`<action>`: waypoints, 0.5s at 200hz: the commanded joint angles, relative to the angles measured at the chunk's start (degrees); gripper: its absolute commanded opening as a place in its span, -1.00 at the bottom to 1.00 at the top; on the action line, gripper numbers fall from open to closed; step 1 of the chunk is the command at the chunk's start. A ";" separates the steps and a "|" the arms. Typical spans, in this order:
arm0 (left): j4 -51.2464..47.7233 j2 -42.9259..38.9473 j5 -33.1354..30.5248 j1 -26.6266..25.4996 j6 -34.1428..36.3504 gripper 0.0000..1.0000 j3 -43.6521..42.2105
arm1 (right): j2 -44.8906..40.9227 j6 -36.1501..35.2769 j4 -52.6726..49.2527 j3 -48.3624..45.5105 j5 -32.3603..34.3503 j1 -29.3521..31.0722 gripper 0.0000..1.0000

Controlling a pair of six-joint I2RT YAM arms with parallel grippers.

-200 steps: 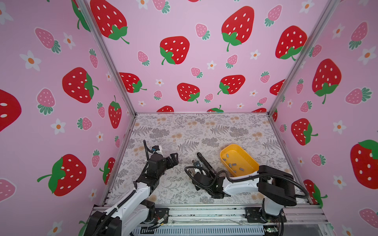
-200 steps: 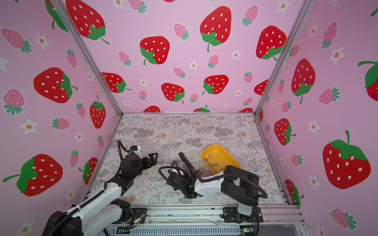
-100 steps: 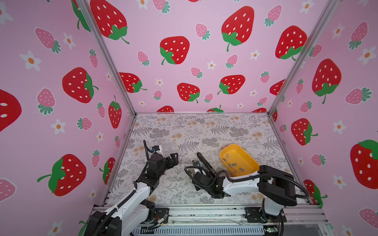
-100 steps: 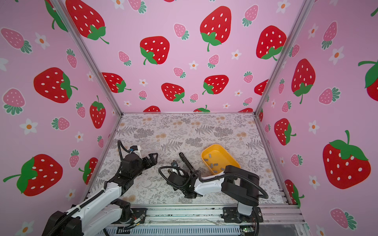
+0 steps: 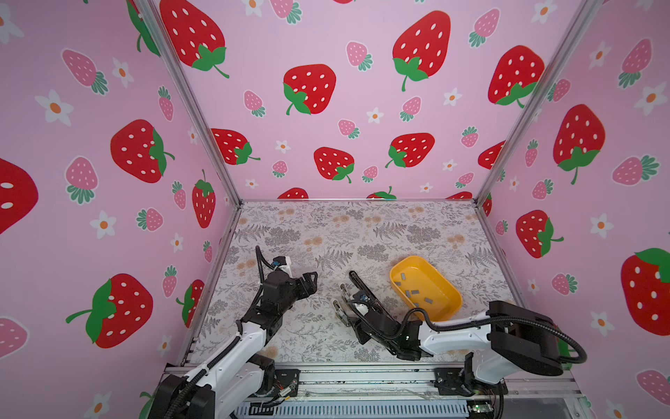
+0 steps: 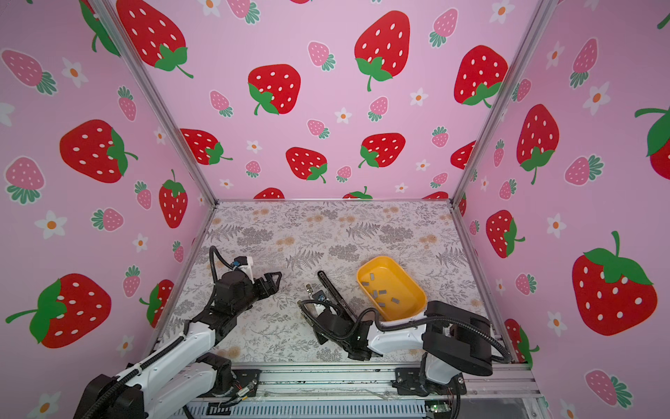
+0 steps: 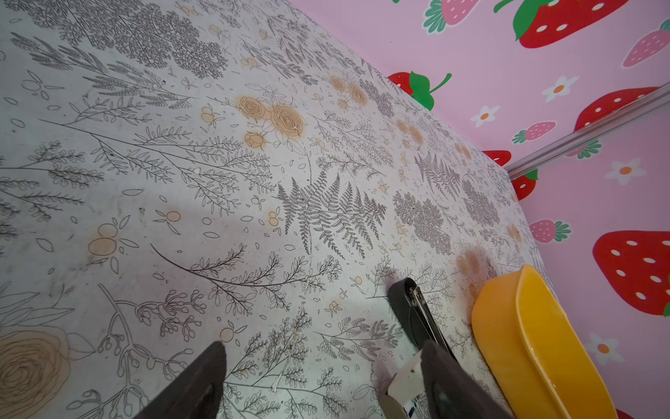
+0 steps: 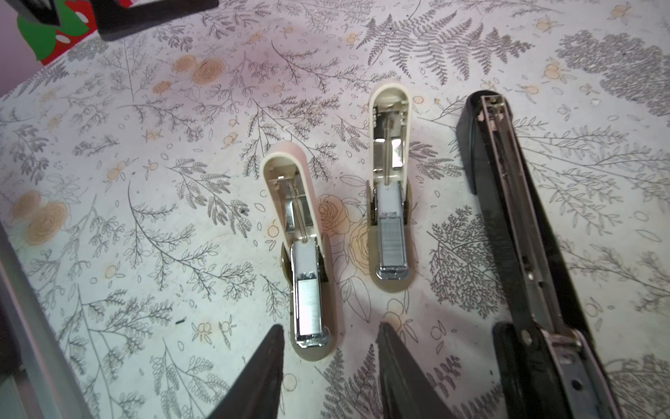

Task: Load the staples into the stapler
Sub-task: 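Move the left gripper toward the beige staplers while the right gripper holds at the stapler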

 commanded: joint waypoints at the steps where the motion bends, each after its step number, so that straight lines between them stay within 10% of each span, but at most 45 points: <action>1: -0.10 1.59 0.71 -0.12 0.88 0.66 2.91 | 2.11 -1.78 5.11 -0.98 -3.61 0.45 -0.05; 100: -8.08 10.44 5.64 0.65 0.26 0.56 8.39 | 10.87 -4.35 5.95 1.04 -2.11 0.45 0.00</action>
